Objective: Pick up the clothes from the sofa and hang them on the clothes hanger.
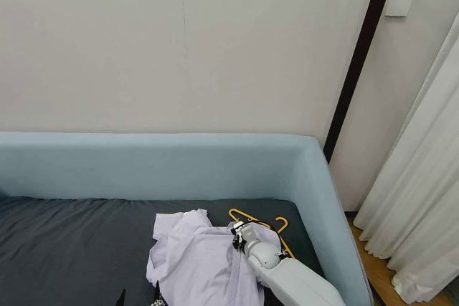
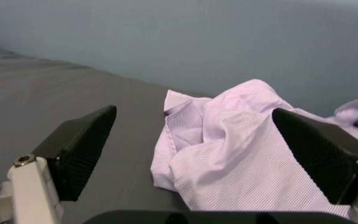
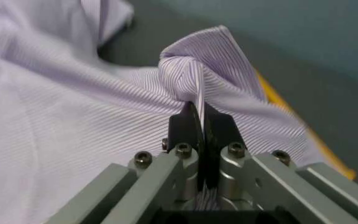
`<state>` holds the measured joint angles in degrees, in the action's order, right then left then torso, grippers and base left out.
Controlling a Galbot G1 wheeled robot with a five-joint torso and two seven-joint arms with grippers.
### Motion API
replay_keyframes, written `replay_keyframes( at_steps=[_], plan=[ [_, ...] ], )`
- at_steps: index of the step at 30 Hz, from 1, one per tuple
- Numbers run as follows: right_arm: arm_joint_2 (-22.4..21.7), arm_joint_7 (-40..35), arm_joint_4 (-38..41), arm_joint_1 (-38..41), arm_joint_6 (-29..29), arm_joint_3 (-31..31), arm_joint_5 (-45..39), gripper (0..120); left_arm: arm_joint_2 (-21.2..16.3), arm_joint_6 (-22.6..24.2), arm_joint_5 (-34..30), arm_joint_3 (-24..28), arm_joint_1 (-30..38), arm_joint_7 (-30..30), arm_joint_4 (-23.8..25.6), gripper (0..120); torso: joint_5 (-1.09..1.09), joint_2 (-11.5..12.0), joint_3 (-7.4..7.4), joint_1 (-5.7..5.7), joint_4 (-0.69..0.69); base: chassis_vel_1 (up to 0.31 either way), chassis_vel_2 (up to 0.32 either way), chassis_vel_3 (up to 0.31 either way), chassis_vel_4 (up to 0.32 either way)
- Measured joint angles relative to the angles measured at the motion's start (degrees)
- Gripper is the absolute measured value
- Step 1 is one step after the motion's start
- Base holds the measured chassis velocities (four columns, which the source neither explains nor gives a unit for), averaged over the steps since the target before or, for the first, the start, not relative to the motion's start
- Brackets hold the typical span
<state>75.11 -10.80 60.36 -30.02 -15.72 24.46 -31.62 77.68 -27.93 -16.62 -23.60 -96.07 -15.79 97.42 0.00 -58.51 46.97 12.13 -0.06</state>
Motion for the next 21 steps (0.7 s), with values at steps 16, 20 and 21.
replay_keyframes(
  at_steps=[16, 20, 21],
  plan=[
    [-9.4, 6.5, 25.3, 25.8, 11.8, 9.5, -8.4, 0, -1.6, 1.9, -5.0, -1.7, 3.6, -0.8, 3.4, 99, -0.02, 0.0, 0.00, 0.00, 0.00, 0.000, 0.000, 0.000, 0.000],
    [-7.1, 10.1, 24.9, 34.8, 15.7, 12.4, -11.5, 0, -1.5, 1.9, -6.0, -3.1, 3.4, -1.2, 4.2, 99, -0.04, 0.0, -0.01, 0.01, 0.02, 0.000, 0.000, 0.000, 0.000],
    [-6.7, 10.7, 24.9, 36.1, 16.3, 12.8, -12.2, 0, -1.5, 1.9, -6.2, -3.4, 3.3, -1.2, 4.3, 99, -0.04, 0.0, 0.00, 0.01, 0.03, 0.000, 0.000, 0.000, 0.000]
  ],
)
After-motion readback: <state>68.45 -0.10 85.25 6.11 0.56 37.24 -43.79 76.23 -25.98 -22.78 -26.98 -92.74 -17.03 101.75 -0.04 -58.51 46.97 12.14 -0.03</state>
